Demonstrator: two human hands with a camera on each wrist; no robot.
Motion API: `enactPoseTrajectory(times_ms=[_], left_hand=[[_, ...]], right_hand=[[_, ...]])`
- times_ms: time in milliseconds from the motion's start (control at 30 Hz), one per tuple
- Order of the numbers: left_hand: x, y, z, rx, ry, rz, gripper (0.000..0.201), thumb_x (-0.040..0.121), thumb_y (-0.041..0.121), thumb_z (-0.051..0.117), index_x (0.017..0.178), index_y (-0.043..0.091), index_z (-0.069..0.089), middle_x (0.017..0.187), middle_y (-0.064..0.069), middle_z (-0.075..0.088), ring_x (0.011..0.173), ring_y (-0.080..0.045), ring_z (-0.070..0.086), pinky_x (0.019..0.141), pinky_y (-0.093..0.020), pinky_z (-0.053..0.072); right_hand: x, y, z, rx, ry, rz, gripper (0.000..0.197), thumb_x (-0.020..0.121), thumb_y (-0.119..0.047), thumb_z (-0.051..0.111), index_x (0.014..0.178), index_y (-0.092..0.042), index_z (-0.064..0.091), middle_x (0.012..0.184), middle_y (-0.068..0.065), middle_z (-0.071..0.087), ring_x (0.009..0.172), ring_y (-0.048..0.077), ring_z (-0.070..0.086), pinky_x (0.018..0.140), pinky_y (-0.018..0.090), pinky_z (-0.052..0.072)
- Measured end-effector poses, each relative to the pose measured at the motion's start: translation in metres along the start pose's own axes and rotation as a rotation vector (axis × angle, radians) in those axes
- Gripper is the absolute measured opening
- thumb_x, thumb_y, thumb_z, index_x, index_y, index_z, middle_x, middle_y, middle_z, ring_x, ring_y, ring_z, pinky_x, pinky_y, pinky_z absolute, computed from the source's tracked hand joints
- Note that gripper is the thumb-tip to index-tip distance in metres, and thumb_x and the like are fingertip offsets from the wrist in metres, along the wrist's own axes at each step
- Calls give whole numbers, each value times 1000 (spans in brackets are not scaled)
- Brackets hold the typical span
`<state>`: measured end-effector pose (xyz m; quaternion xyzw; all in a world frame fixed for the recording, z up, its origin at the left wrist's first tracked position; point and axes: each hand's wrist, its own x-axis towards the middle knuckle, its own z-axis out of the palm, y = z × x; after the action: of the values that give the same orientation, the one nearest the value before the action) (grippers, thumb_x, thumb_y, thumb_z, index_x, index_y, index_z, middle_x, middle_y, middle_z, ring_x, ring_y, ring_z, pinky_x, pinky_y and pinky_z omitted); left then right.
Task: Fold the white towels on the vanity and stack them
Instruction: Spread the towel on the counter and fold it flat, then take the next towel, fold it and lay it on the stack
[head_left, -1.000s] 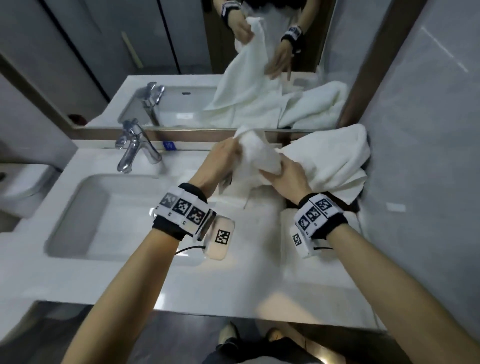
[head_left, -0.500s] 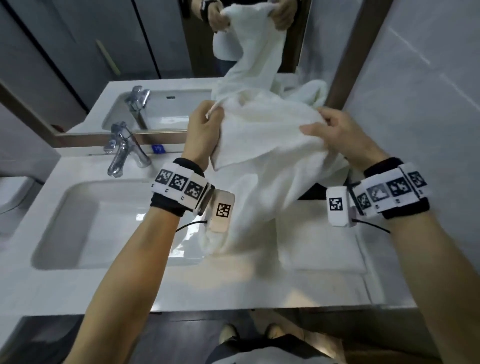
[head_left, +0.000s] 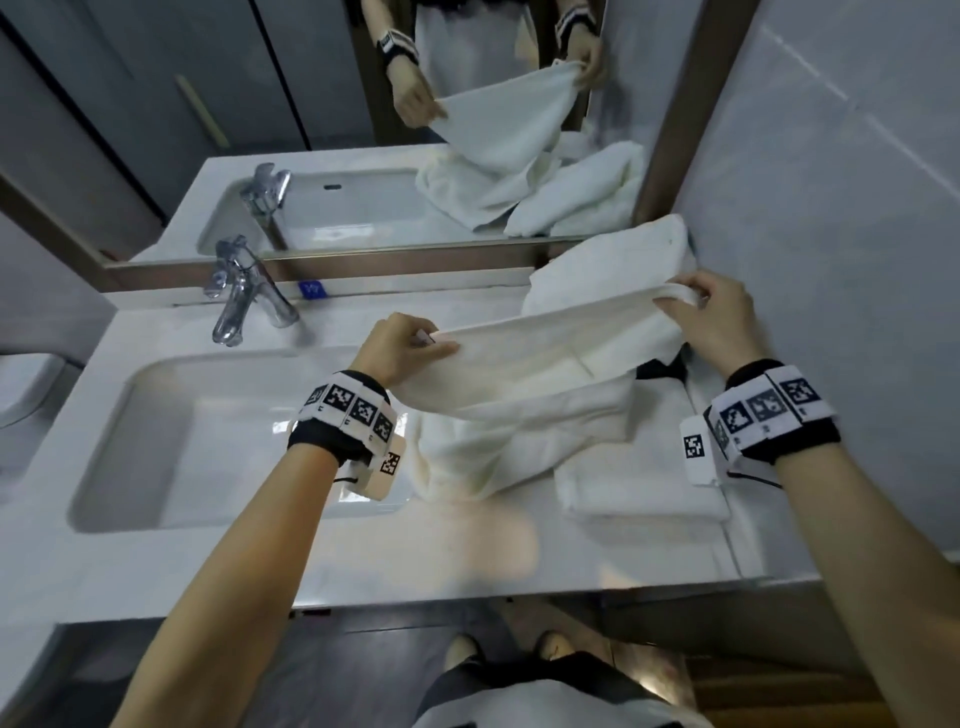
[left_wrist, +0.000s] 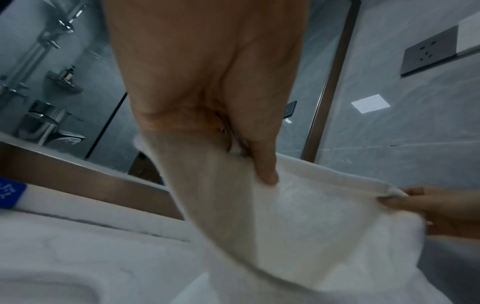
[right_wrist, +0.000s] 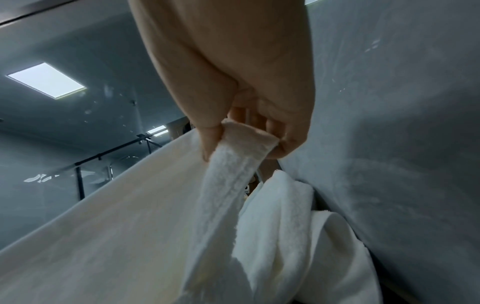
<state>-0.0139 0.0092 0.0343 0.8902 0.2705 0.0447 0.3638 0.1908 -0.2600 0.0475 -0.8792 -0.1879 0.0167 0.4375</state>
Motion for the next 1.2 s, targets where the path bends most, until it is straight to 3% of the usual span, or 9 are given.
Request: enactPoseTrajectory(times_ms=[100, 200, 300, 433, 533, 633, 800, 1033, 1200], left_hand=[[-3, -2, 8, 14, -8, -32, 21, 95, 27, 51, 94, 8, 58, 90, -10, 59, 84, -26, 54, 69, -30, 42], [-4, 6, 16, -225, 98, -187, 13, 96, 17, 40, 107, 9, 44, 89, -10, 53, 76, -25, 51, 51, -26, 37], [-6, 13, 17, -549, 151, -277, 33, 91, 2, 34, 120, 15, 44, 77, -6, 49, 58, -19, 47, 45, -20, 41], [-9, 25, 15, -718, 59, -282, 37, 87, -1, 32, 99, 17, 62, 78, -8, 56, 63, -19, 53, 54, -27, 52], [-13, 27, 17, -423, -164, -230, 22, 95, 14, 40, 90, 17, 61, 89, -10, 61, 68, -17, 57, 52, -20, 53], [-16, 17, 29, 368, -504, -188, 42, 87, 44, 59, 122, 22, 54, 131, -8, 54, 113, -23, 55, 91, -35, 46], [-15, 30, 62, 127, -228, 299, 112, 67, 33, 82, 150, 15, 9, 155, -7, 18, 141, -23, 22, 115, -31, 22], [-9, 47, 69, 294, -84, 427, 40, 82, 5, 53, 118, 21, 60, 112, -2, 68, 104, -29, 60, 79, -35, 47], [1, 20, 37, -163, 252, 40, 28, 87, 10, 43, 104, -2, 61, 101, -24, 66, 93, -37, 61, 78, -40, 50]], right_hand=[[-1, 3, 6, -28, 9, 15, 27, 85, -24, 65, 105, -8, 64, 108, 15, 64, 89, 23, 55, 70, 22, 36], [-6, 6, 15, -9, 33, 74, 48, 82, -27, 67, 123, -9, 49, 128, 14, 45, 112, 28, 51, 98, 36, 41], [-15, 12, 23, -19, 6, 173, 62, 80, -33, 69, 127, -5, 39, 131, 14, 43, 116, 32, 49, 98, 38, 40], [-29, 22, 39, 5, -343, 322, 75, 79, -40, 71, 133, -4, 35, 131, 11, 52, 121, 29, 50, 102, 36, 40], [-39, 29, 52, -95, -427, 256, 59, 80, -27, 72, 125, -4, 43, 121, 11, 56, 116, 30, 52, 95, 36, 43], [-46, 29, 58, -43, -432, 85, 27, 83, -4, 63, 108, -4, 54, 110, 13, 61, 106, 28, 56, 85, 33, 44], [-56, 16, 59, -16, -617, -188, 29, 80, 12, 52, 92, -11, 64, 91, -3, 58, 92, 16, 51, 69, 2, 36], [-55, 20, 39, -12, -567, -134, 44, 76, 7, 62, 115, -12, 62, 101, 6, 58, 88, 15, 51, 68, 6, 38], [-39, 28, 11, 22, -246, 19, 46, 76, 12, 50, 111, -15, 63, 102, 8, 61, 86, 21, 55, 67, 14, 42]])
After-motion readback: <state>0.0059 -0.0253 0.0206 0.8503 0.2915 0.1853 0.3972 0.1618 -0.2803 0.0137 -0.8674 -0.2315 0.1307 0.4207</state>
